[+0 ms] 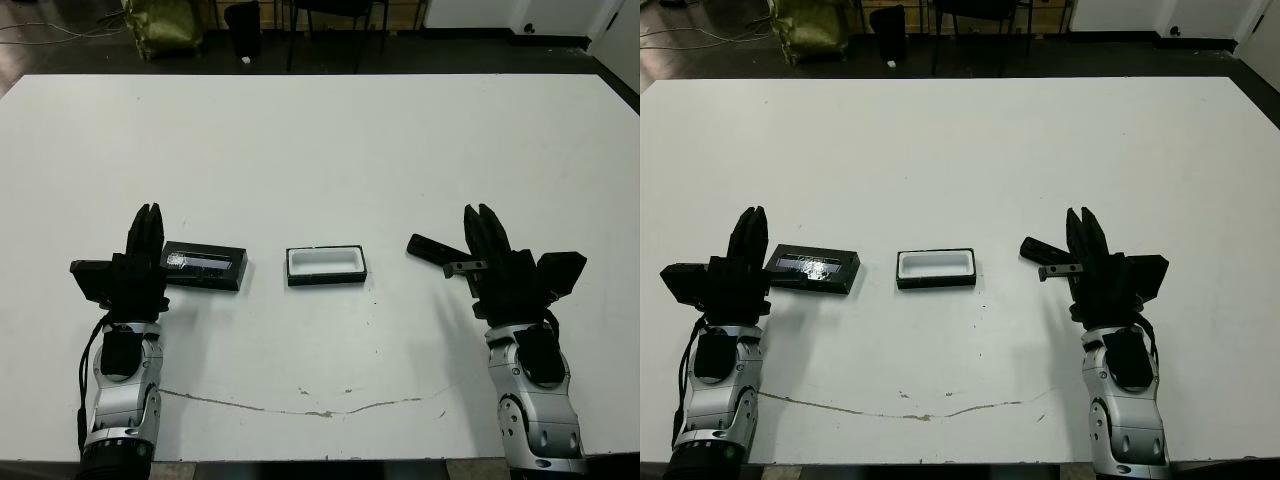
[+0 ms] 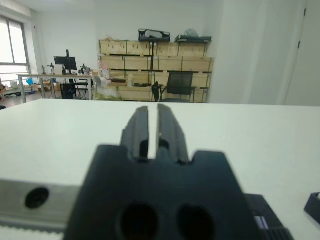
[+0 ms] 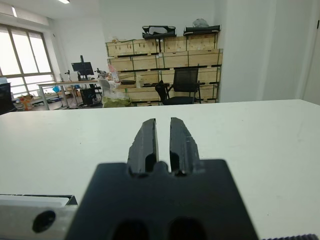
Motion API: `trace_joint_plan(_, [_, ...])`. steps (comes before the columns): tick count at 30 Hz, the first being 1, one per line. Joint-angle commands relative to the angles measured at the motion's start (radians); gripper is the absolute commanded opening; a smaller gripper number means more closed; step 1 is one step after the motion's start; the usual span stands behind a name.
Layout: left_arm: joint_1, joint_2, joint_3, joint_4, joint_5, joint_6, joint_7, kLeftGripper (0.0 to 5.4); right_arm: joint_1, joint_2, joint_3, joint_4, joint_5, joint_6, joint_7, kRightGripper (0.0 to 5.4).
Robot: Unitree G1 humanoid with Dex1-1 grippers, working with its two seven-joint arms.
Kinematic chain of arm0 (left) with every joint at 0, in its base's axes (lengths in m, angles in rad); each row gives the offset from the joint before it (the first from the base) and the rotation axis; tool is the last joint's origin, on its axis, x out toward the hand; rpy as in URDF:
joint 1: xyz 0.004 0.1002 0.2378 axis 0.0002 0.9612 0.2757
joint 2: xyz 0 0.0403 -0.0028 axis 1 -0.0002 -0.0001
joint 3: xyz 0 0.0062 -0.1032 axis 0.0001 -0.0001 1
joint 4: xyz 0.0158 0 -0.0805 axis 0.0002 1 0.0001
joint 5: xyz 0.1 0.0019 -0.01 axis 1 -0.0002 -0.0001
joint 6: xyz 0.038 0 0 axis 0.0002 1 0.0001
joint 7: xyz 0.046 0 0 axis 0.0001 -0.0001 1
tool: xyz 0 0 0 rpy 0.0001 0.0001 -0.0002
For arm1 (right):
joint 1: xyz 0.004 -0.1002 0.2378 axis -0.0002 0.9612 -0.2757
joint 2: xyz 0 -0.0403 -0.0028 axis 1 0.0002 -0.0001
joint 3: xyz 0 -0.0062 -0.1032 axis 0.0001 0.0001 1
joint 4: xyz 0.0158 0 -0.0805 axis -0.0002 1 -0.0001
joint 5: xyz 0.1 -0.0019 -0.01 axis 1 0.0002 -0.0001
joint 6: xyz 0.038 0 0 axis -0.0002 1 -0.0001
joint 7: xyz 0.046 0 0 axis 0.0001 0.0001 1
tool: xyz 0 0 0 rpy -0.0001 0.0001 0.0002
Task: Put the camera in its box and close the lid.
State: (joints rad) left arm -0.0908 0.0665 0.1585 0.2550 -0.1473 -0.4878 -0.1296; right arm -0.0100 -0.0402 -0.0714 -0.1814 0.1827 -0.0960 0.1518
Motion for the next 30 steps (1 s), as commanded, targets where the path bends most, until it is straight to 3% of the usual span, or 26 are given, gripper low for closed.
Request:
trace_joint_plan(1, [0.018,0.004,-0.002,0.001,0.008,0.024,0.005,0.0,0.009,-0.003,-0.004,0.005,-0.001,0.011,-0.007,0.03])
trace_joint_plan(14, [0.007,-0.003,-0.005,0.036,0.009,0.003,0.001,0.0,-0.023,-0.038,-0.011,0.047,-0.005,-0.022,0.033,0.03])
trace_joint_plan(20, [0.005,0.002,-0.002,0.045,0.006,-0.012,-0.008,0.0,-0.072,-0.183,-0.05,0.037,0.027,0.042,0.154,0.03])
trace_joint_plan(27, [0.008,-0.002,-0.004,0.047,-0.006,-0.02,-0.024,0.0,-0.161,-0.345,-0.089,0.131,0.083,0.115,0.313,0.03])
trace_joint_plan(30, [0.007,-0.002,-0.002,0.051,-0.008,-0.025,-0.026,0.0,-0.188,-0.399,-0.086,0.146,0.08,0.176,0.348,0.39])
